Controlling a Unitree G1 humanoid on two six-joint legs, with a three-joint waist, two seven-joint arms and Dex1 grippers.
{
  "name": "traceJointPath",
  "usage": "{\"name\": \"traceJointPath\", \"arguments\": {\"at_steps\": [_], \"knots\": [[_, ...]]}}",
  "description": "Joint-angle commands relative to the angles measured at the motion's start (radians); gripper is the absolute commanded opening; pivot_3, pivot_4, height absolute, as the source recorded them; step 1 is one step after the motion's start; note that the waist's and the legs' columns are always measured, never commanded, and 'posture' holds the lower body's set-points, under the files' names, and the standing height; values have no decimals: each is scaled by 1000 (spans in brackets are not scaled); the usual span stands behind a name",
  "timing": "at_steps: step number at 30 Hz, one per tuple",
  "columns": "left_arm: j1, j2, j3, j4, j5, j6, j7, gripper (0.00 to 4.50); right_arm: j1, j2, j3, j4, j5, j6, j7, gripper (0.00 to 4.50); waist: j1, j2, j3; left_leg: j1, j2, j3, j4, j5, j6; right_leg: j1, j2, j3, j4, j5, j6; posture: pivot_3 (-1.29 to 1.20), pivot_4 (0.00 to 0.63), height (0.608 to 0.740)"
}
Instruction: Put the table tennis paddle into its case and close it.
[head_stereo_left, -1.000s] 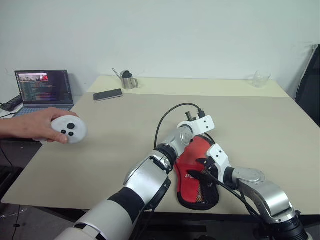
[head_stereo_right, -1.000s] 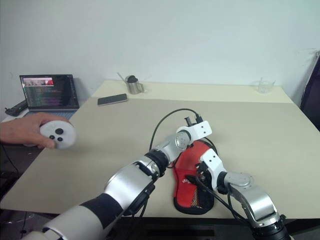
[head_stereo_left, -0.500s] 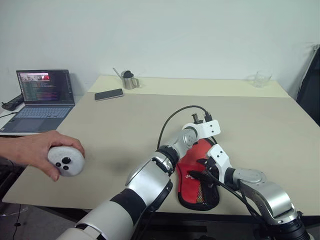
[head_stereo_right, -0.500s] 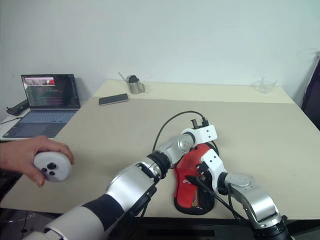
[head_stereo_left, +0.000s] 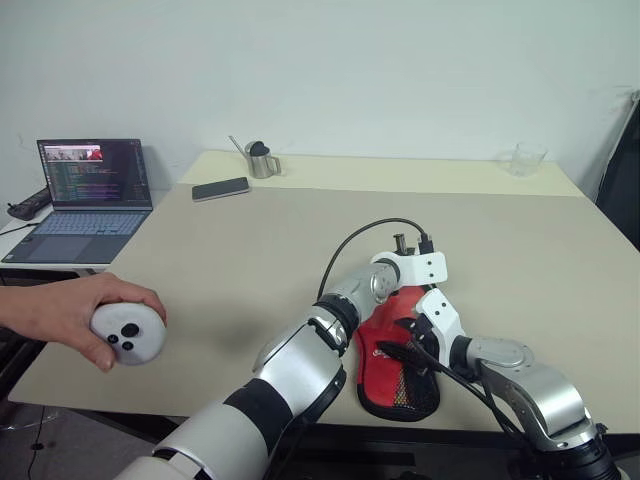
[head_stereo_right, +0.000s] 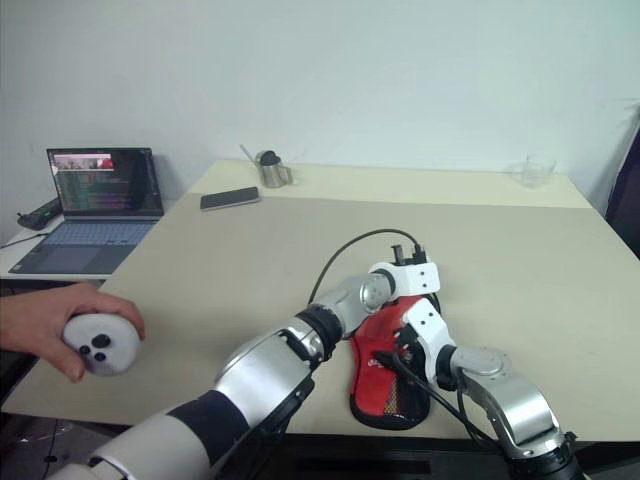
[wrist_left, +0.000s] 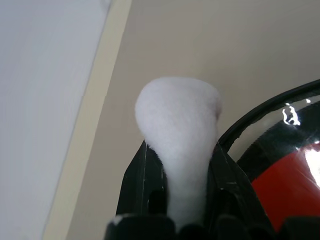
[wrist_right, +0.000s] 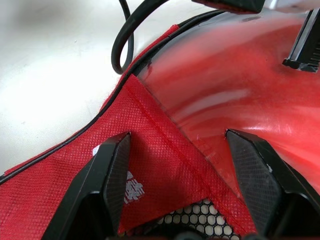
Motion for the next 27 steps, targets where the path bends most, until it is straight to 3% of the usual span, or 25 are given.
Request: {"name": "traceJointPath", "arguments": {"at_steps": [1, 13, 27], "knots": [[11, -104, 60, -34, -62, 36, 1, 450, 25, 0, 40, 43, 19, 43, 12, 3266, 0, 0, 0, 0, 0, 0, 0, 0, 0, 0, 0, 0, 0, 0, 0, 0, 150, 740], [54, 95, 55, -27, -31, 156, 66, 450, -19, -3, 65, 108, 19, 12, 47, 3266, -18, 0, -2, 3, 1, 2, 0, 0, 1, 1, 0, 1, 1, 0, 0, 0, 150, 740], [-36, 171, 41, -24, 17, 149, 90, 450, 6, -14, 52, 73, 26, 28, 42, 3266, -21, 0, -2, 3, 1, 2, 1, 0, -1, 1, 1, 1, 2, 0, 0, 0, 150, 740]]}}
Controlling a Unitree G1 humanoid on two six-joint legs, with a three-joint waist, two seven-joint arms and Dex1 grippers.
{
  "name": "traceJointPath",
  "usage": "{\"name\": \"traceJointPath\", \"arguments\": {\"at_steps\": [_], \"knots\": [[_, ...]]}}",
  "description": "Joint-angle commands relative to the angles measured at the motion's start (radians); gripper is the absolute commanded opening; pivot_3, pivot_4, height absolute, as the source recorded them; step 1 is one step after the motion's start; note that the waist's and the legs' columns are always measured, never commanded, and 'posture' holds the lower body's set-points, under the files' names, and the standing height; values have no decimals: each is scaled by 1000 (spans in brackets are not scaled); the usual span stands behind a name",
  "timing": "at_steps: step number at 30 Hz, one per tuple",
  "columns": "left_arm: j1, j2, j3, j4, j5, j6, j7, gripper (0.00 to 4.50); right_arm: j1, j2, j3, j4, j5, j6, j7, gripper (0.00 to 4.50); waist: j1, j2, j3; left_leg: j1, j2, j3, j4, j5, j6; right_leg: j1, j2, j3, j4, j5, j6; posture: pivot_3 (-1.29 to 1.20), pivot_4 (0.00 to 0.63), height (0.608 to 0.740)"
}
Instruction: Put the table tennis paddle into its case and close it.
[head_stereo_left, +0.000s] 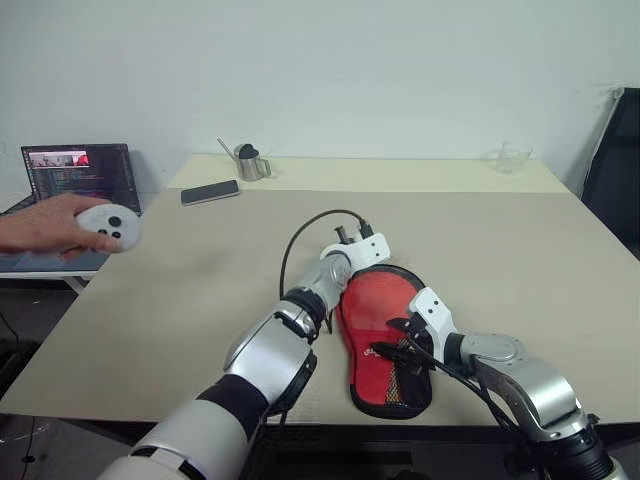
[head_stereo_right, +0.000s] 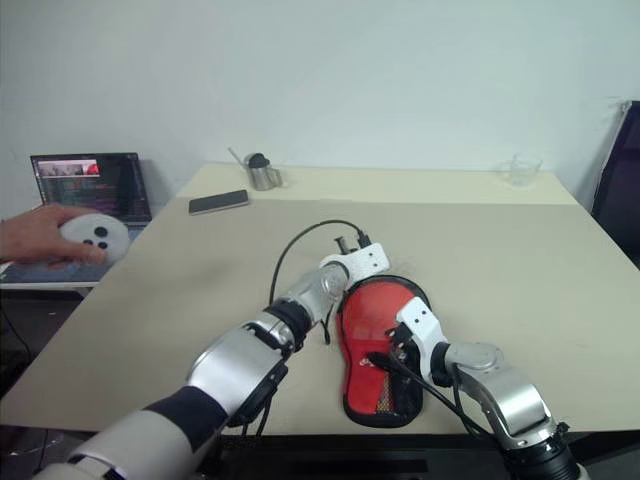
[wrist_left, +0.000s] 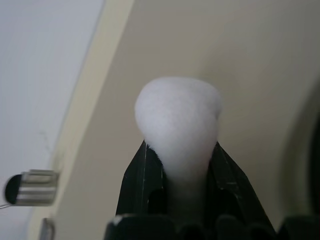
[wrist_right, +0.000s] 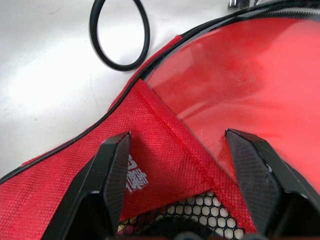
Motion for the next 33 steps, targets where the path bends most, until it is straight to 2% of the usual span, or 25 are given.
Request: {"name": "traceJointPath", "arguments": {"at_steps": [1, 11, 13, 24, 30, 32, 33], "knots": [[-51, -6, -21, -13, 34, -40, 26, 450, 45, -10, 24, 13, 15, 55, -4, 3266, 1, 0, 0, 0, 0, 0, 0, 0, 0, 0, 0, 0, 0, 0, 0, 0, 150, 740], [-95, -91, -56, -13, 88, -146, 80, 450, 83, -17, 12, -39, 34, 81, -32, 3266, 5, 0, 0, -2, -1, 1, 0, 0, 0, -1, -1, 0, -2, 2, -3, 0, 150, 740], [-95, -111, -62, -13, 95, -152, 78, 450, 88, -17, 11, -45, 36, 83, -37, 3266, 7, 0, 0, -2, -1, 1, 0, 0, 0, -1, -1, 0, -2, 0, 1, 0, 150, 740], [-86, -167, -86, -11, 112, -167, 60, 449, 112, -3, 10, -75, 47, 100, -67, 3266, 11, 0, 0, -2, -1, 1, 0, 0, 1, -1, -1, 0, -2, 0, 1, 0, 150, 740], [-83, -176, -42, -12, 69, -134, 35, 449, 114, -2, 5, -73, 51, 101, -69, 3266, 13, 0, 0, -2, -1, 1, 0, -1, 1, -1, -1, 0, -2, 0, 1, 0, 150, 740], [-62, -178, -14, -12, 41, -130, -25, 449, 109, -1, 6, -65, 52, 97, -68, 3266, 14, 0, 0, -2, -1, 1, 0, 0, 1, -1, -1, 0, -2, 0, 1, 0, 150, 740], [-54, -177, -10, -12, 38, -126, -35, 799, 105, 0, 8, -60, 52, 95, -67, 3266, 14, 0, 0, -2, -1, 1, 0, 0, 1, -1, -1, 0, -2, 0, 1, 0, 150, 740]]}}
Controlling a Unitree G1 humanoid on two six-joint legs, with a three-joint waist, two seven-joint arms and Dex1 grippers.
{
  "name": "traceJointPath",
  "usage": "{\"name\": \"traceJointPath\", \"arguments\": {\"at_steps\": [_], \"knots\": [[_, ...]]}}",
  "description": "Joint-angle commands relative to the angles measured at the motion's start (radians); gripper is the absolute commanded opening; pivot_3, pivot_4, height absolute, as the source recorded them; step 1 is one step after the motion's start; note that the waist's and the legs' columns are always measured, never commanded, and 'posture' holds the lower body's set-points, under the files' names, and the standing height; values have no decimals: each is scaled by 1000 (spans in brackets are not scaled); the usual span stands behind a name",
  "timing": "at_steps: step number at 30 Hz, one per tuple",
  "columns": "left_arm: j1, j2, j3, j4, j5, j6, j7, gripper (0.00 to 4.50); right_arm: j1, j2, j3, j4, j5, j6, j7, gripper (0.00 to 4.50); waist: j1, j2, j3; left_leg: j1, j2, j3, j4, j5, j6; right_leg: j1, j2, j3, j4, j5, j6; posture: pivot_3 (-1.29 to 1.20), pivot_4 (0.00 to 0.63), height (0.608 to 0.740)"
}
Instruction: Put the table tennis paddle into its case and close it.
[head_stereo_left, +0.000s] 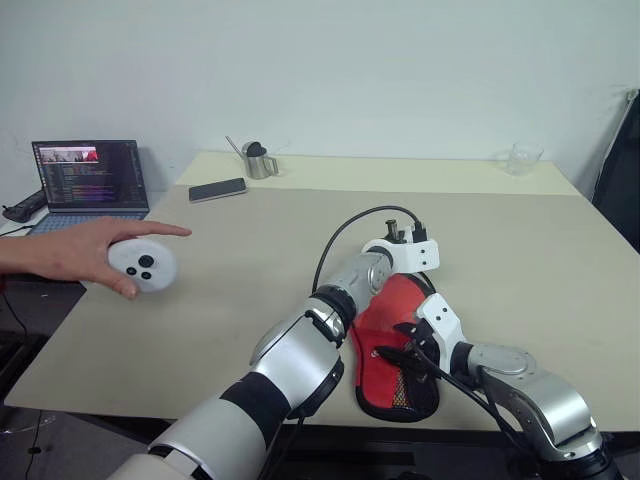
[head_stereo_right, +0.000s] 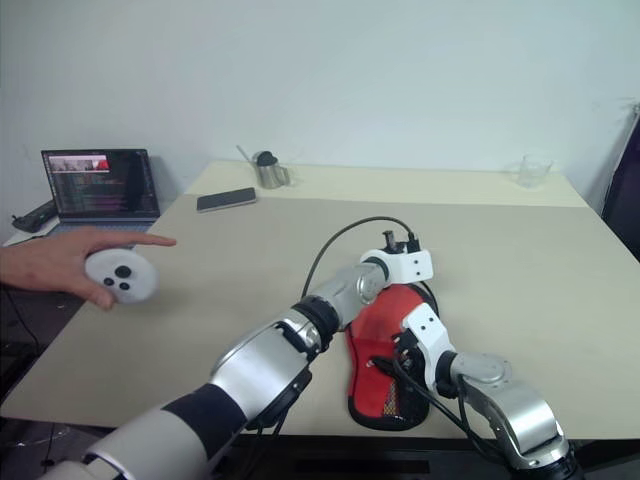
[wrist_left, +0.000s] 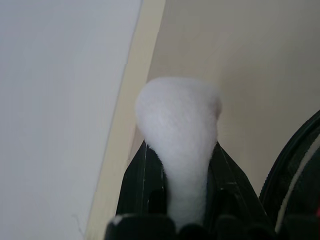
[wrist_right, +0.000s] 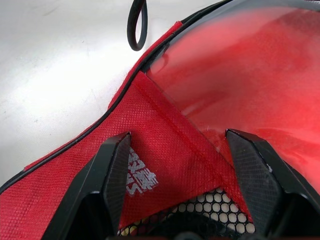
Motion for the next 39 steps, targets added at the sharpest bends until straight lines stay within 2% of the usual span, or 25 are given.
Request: {"name": "traceJointPath", "arguments": {"at_steps": [1, 2, 10, 11, 16, 22, 25, 29, 33, 36, 39], "knots": [[5, -25, 31, -30, -39, 4, -50, 1172, 21, 4, 37, 51, 21, 47, 13, 3266, 0, 0, 0, 0, 0, 0, 0, 0, 0, 0, 0, 0, 0, 0, 0, 0, 150, 740], [15, -21, 36, -30, -43, 10, -55, 1376, 15, 5, 40, 60, 21, 42, 16, 3266, 0, 0, 0, 0, 0, 0, 0, 0, 0, 0, 0, 0, 0, 0, 0, 0, 150, 740], [60, 24, 29, -31, -36, 37, -55, 4362, -42, 13, 62, 131, 13, 7, 42, 3266, -11, 0, -1, 2, 0, 1, 0, 0, 1, 1, 0, 1, 1, 0, 0, 0, 150, 740], [64, 31, 32, -31, -40, 41, -66, 4477, -51, 12, 66, 142, 10, -1, 47, 3266, -13, 0, -2, 3, 1, 1, 0, -1, 2, 2, 0, 1, 1, 0, 0, 0, 150, 740], [65, 64, 52, -38, -66, 31, -91, 4477, -85, -12, 72, 189, 1, -48, 94, 3266, -19, -1, -4, 5, 1, 1, 0, -2, 3, 3, 1, 1, 3, 0, 0, 0, 150, 740], [67, 142, 124, -63, -158, -53, -242, 4477, -121, -112, 42, 189, 32, -80, 223, 3266, -16, 0, -4, 4, 1, 1, 1, 0, 1, 3, 1, 0, 2, 0, 0, 0, 150, 740], [67, 160, 140, -73, -185, -80, -288, 4477, -127, -146, 34, 188, 46, -92, 261, 3266, -14, -1, -4, 2, 0, 0, 2, 0, 0, 2, 1, 0, 1, 3, -5, 0, 150, 740], [85, 213, 216, -120, -298, -196, -474, 4477, -150, -245, 52, 177, 39, -127, 369, 3266, -14, -1, -4, -2, -1, 1, 5, -1, 1, -1, 0, 0, 0, 3, -5, 0, 150, 740], [128, 250, 311, -182, -448, -197, -749, 4477, -201, -316, 64, 133, 42, -139, 444, 3266, -14, -1, -4, -3, 0, 1, 5, -1, 2, -1, 0, 0, 0, 3, -5, 0, 150, 740], [172, 320, 318, -271, -491, -192, -892, 4477, -240, -351, 36, 118, 68, -147, 490, 3266, -18, -1, -3, -4, 0, 2, 7, -1, 2, -3, 0, 1, 1, 3, -5, 0, 150, 740], [247, 382, 308, -436, -536, -150, -1011, 4477, -269, -378, 13, 134, 62, -176, 515, 3266, -20, -1, -3, -5, 1, 1, 8, -2, 2, -3, 0, 1, 1, 3, -6, 0, 150, 740]]}}
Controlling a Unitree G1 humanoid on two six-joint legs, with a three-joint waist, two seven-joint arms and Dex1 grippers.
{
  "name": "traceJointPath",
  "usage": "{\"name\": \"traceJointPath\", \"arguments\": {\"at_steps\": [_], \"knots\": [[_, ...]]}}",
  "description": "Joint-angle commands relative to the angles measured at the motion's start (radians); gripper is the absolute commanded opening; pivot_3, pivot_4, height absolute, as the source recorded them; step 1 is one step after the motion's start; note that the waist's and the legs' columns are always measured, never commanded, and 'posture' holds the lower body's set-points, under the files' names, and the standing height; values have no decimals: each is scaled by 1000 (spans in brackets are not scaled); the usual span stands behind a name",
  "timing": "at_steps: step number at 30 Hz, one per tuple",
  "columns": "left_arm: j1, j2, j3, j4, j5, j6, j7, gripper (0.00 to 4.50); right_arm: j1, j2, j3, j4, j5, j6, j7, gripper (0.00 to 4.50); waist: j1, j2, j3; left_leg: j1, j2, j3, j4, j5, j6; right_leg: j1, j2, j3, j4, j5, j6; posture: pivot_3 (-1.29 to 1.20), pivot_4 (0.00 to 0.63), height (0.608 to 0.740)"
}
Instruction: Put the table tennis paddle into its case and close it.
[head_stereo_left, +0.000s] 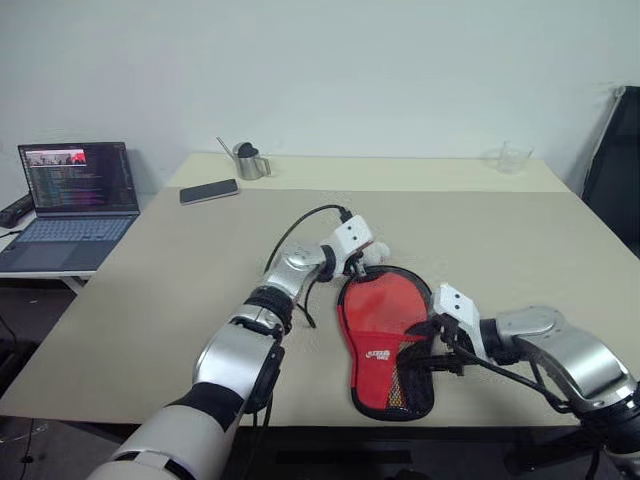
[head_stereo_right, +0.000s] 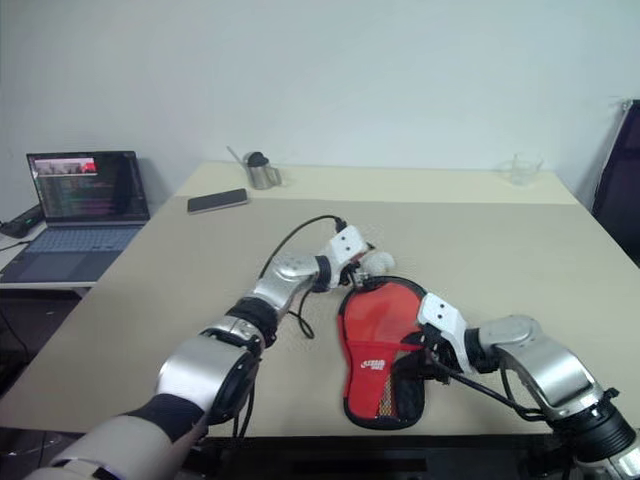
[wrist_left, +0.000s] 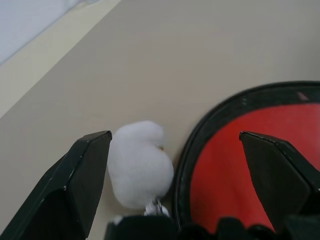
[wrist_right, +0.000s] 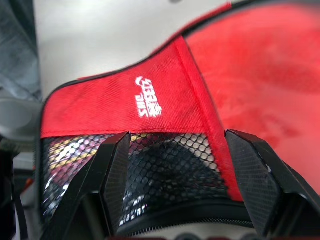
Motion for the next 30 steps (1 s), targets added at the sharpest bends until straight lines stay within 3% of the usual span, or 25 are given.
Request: {"name": "traceJointPath", "arguments": {"at_steps": [1, 7, 12, 18, 21, 30], "knots": [[63, 55, 12, -221, -80, 54, -127, 4477, -41, -28, -49, -7, 10, -46, 33, 3266, 0, 0, 0, 0, 0, 0, 0, 0, 0, 0, 0, 0, 0, 0, 0, 0, 150, 740], [264, 132, -3, -629, -175, 232, -221, 4477, -90, -50, -84, 36, 17, -84, 71, 3266, 5, 0, 0, -5, 0, -2, 5, -2, 2, -2, 0, 2, 0, 0, 0, 0, 150, 740], [401, 98, -24, -870, -249, 429, -168, 4477, -262, 27, -135, 214, 6, -128, 8, 3266, 4, 1, 0, -10, 0, -2, 6, -2, 1, -7, 0, 3, 1, 1, -2, 0, 150, 740], [434, -41, -75, -826, -173, 438, 70, 4477, -473, 182, -166, 431, 4, -128, -90, 3266, 6, 1, 0, -9, 0, -2, 6, -1, 1, -7, 0, 3, 1, 2, -3, 0, 150, 740], [421, -85, -103, -724, -110, 395, 194, 4477, -613, 312, -192, 620, -33, -108, -249, 3266, 0, 2, -1, -10, 0, 0, 6, -1, 1, -8, 0, 4, 1, 2, -4, 0, 150, 740], [420, -130, -78, -618, -155, 401, 235, 4477, -839, 509, -206, 1170, -178, -275, -505, 3266, 1, 3, -1, -11, 0, 0, 6, -1, 1, -11, -1, 4, 2, 3, -5, 0, 150, 740]]}}
